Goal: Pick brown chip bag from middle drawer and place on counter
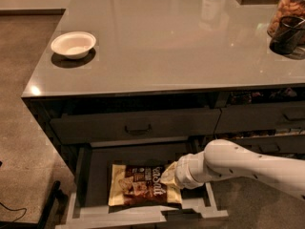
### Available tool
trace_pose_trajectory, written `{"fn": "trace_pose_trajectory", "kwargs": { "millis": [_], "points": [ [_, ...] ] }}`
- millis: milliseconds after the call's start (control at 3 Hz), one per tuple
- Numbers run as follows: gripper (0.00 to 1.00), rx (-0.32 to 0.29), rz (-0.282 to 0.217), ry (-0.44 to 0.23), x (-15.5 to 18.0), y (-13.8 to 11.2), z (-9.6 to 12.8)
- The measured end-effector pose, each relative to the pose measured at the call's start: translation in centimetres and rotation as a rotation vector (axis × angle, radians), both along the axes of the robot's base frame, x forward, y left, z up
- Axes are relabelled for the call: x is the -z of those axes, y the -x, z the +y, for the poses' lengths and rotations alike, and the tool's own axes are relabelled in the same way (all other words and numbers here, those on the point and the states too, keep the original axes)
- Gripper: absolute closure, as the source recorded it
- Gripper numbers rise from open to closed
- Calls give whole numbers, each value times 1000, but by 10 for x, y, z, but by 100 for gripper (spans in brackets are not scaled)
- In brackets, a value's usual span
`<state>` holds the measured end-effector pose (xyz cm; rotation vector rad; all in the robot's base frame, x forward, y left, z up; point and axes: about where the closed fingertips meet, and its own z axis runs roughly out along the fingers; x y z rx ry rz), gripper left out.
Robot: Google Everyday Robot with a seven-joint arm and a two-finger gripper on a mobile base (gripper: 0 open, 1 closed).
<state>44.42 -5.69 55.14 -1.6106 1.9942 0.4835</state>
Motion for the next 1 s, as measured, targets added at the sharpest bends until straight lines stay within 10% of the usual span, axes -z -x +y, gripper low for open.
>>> {"fn": "trace_pose_trajectory", "kwargs": {
  "millis": [333, 1000],
  "points": [
    [100, 0, 0, 1, 0, 0, 0],
    [58, -24, -36, 10, 45, -10, 4]
  ]
}}
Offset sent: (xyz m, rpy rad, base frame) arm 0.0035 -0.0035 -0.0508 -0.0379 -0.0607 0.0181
